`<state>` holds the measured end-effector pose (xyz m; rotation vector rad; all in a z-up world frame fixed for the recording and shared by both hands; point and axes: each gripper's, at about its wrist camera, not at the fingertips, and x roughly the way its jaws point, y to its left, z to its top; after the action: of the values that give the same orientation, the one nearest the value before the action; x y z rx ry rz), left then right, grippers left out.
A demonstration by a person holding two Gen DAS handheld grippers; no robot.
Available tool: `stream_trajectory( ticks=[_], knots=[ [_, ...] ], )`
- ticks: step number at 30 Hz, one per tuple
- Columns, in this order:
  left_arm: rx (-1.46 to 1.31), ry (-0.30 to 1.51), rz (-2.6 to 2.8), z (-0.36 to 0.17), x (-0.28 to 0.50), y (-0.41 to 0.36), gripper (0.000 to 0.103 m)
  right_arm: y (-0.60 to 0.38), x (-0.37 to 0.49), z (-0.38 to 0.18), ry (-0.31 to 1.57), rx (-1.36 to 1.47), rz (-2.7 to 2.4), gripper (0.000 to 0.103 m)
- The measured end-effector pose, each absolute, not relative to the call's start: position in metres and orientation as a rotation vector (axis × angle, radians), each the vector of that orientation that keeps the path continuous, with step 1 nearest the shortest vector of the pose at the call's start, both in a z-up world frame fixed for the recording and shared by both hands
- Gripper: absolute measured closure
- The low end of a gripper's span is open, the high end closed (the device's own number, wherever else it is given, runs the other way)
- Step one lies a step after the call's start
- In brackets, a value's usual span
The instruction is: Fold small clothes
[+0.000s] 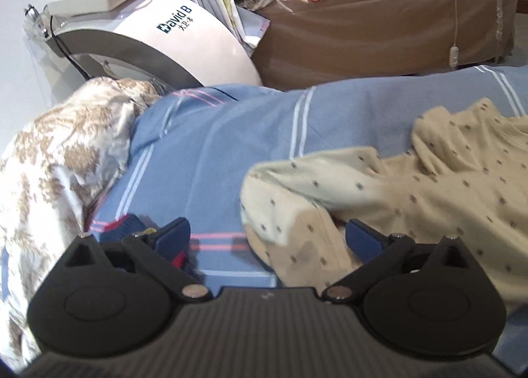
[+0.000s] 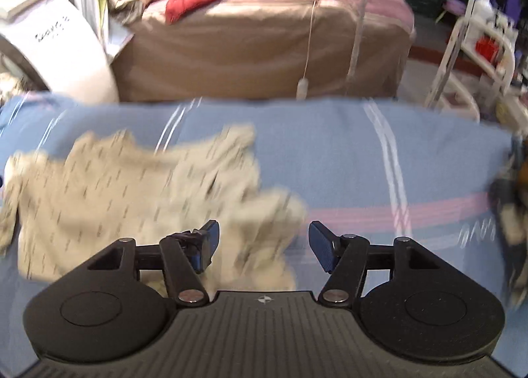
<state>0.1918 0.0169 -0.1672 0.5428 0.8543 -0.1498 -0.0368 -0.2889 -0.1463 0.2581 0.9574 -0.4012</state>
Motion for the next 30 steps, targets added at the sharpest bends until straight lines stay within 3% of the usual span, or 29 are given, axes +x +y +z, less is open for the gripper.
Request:
stream_trajectory(
  ticks=[2,4,6,8,11,12,15,19,26,27,28,29,30],
  knots=[
    [0.48,0.906,-0.206,-0.173,0.162,0.025,0.001,-0.281,-0.055,-0.164,1.013,0.361,-0.408,0.005],
    [0.471,0.965,-0.276,-0.187,0.137,0.028,0.003,-0.275,-0.068,-0.182,1.07,0.474,-0.405,0.016],
    [0.562,0.991,-0.273,-0.209,0.121,0.02,0.009,-0.269,-0.072,-0.191,1.066,0.522,-0.398,0.022],
    [0.632,0.99,-0.282,-0.228,0.117,0.011,0.013,-0.267,-0.068,-0.195,1.026,0.591,-0.388,0.022],
    [0.654,0.979,-0.337,-0.242,0.116,-0.007,0.025,-0.266,-0.052,-0.213,1.02,0.771,-0.368,0.022],
    [0.639,0.979,-0.359,-0.242,0.117,-0.012,0.035,-0.265,-0.044,-0.219,1.025,0.802,-0.376,0.025],
    [0.546,1.062,-0.425,-0.24,0.124,-0.026,0.09,-0.263,-0.036,-0.213,0.97,0.83,-0.423,0.097],
    [0.445,1.108,-0.424,-0.226,0.13,-0.027,0.095,-0.272,-0.037,-0.181,0.954,0.665,-0.408,0.099],
    [0.336,1.0,-0.346,-0.162,0.162,0.015,0.097,-0.406,-0.074,-0.103,0.845,0.361,-0.742,0.098],
    [0.341,0.984,-0.325,-0.155,0.169,0.02,0.097,-0.42,-0.075,-0.097,0.845,0.289,-0.794,0.094],
    [0.334,0.977,-0.314,-0.15,0.175,0.025,0.097,-0.433,-0.078,-0.093,0.843,0.24,-0.835,0.075],
    [0.312,0.974,-0.31,-0.143,0.182,0.029,0.097,-0.444,-0.08,-0.092,0.849,0.256,-0.835,0.064],
    [0.293,0.973,-0.306,-0.139,0.187,0.032,0.097,-0.452,-0.082,-0.094,0.86,0.314,-0.809,0.031]
  ],
)
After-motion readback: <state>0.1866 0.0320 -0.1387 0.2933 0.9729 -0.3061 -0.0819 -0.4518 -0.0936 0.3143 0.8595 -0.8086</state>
